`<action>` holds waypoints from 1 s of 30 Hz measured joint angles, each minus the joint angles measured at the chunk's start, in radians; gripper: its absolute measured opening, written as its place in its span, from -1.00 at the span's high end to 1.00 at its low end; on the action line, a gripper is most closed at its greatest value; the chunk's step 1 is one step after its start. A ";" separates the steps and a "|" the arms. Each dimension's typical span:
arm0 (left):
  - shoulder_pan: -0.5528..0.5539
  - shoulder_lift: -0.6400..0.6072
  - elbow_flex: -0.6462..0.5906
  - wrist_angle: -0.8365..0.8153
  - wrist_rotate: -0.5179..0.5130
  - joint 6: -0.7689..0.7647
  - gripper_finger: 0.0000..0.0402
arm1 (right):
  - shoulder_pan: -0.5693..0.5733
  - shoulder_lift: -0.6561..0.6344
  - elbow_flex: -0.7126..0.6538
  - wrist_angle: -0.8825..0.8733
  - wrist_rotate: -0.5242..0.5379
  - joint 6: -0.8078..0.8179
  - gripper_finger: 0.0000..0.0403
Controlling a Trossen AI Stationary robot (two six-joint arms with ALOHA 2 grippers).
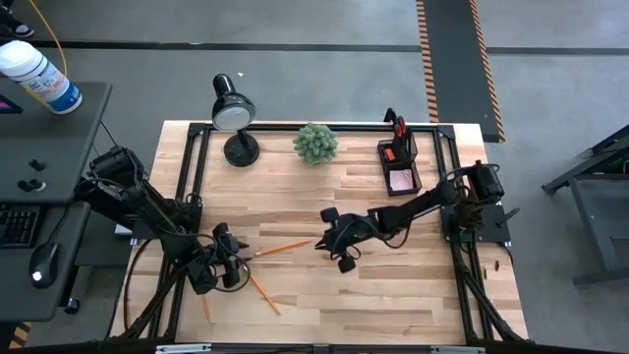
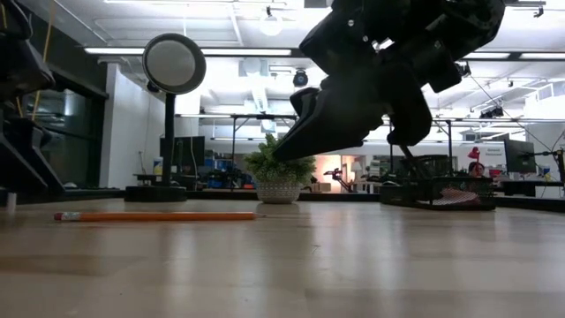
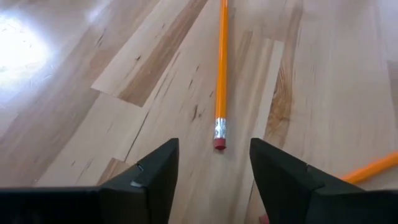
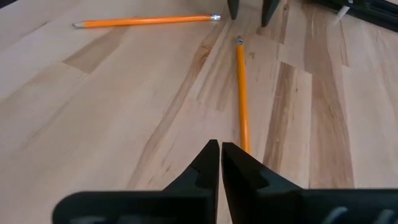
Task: Pick and place office supplies into organizer
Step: Put the right pencil into the desk organizer
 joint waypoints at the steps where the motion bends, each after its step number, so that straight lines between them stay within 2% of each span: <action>1: 0.000 0.000 0.000 0.003 -0.005 0.000 0.11 | 0.002 0.000 0.000 0.000 0.003 0.000 0.95; 8: 0.000 0.000 -0.024 0.055 0.004 -0.001 0.20 | 0.002 0.000 0.000 0.000 0.012 0.000 0.94; 20: 0.000 0.002 -0.051 0.109 0.005 0.005 0.20 | 0.002 0.000 0.000 0.000 0.011 0.004 0.94; 24: 0.006 0.047 -0.051 0.160 0.002 0.008 0.20 | 0.002 0.000 0.000 0.001 0.011 0.011 0.94; 30: 0.072 0.130 -0.048 0.239 0.040 0.051 0.20 | 0.002 0.000 0.000 0.002 0.011 0.015 0.94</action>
